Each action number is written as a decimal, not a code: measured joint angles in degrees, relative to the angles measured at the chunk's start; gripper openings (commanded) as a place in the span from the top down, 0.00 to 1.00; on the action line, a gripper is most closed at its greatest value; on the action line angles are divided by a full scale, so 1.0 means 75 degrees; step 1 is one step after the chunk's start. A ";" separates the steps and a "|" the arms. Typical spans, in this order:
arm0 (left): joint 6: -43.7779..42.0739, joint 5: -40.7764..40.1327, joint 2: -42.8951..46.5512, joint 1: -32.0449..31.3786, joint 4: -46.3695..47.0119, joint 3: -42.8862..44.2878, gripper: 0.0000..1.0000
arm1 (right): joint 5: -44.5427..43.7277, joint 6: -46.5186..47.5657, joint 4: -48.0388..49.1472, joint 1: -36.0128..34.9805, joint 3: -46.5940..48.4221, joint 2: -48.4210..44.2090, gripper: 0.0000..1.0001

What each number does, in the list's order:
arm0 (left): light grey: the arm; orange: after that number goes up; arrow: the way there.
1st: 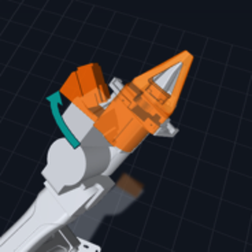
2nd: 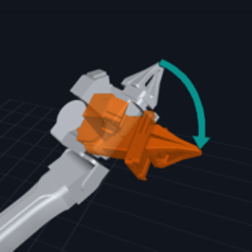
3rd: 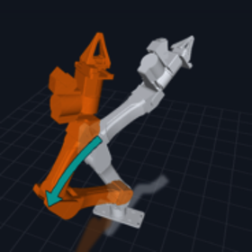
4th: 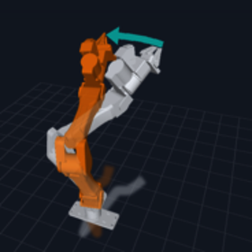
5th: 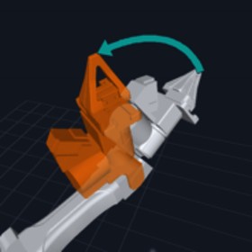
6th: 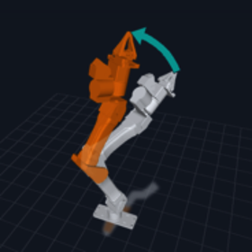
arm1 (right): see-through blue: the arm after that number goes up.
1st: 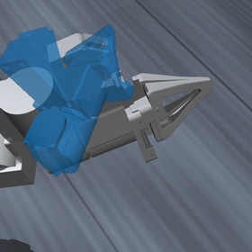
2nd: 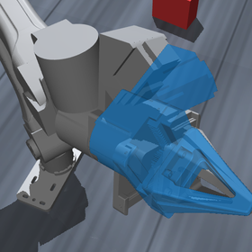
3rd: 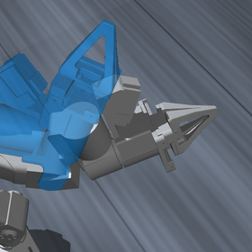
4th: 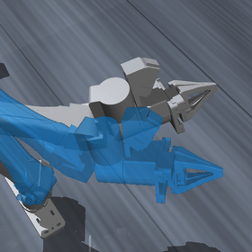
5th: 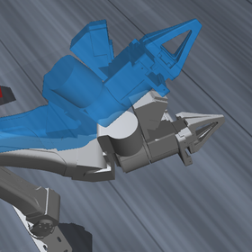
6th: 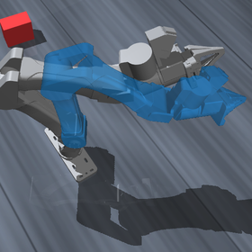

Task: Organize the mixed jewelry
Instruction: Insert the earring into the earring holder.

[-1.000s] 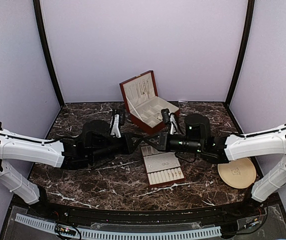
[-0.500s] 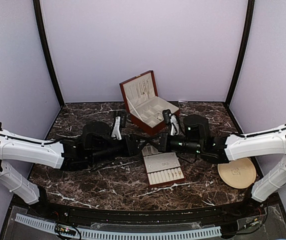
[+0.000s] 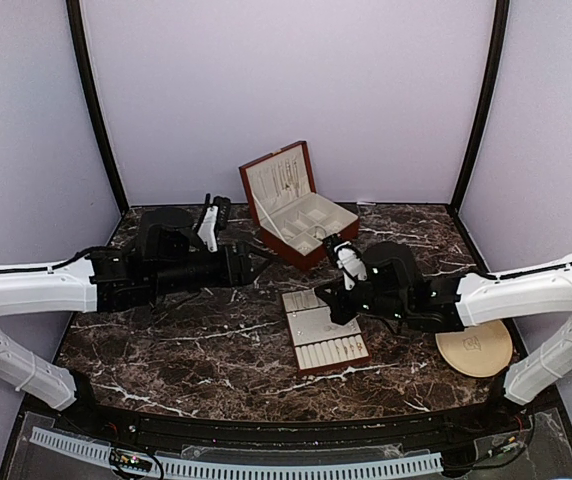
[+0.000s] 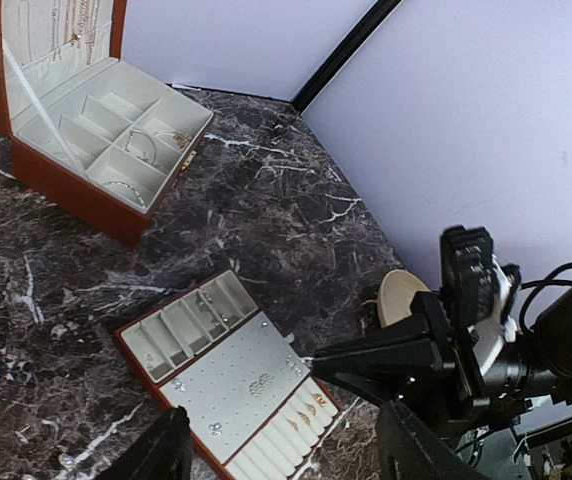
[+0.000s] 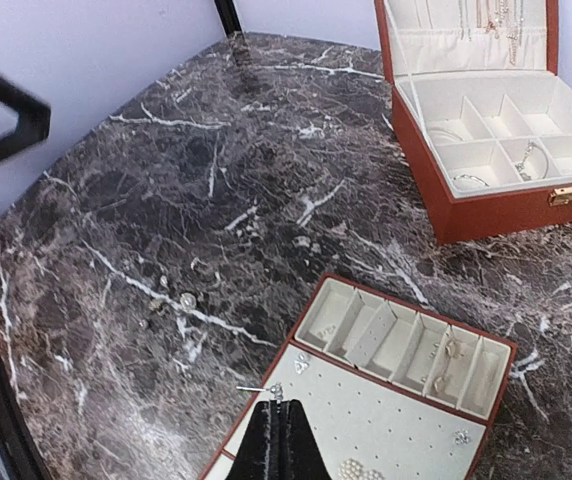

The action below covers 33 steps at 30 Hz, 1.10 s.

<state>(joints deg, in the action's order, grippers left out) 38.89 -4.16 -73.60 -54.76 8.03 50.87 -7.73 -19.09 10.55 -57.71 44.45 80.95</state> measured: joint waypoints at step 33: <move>-0.3281 0.2084 0.0012 0.2734 -0.2856 0.0769 0.31 | -0.2868 0.3917 -0.0221 -0.1649 0.0300 0.2101 1.00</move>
<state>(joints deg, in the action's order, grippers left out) 14.28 11.46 -73.52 -34.26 -13.39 56.64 -29.23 10.28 8.88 -70.08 46.70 96.71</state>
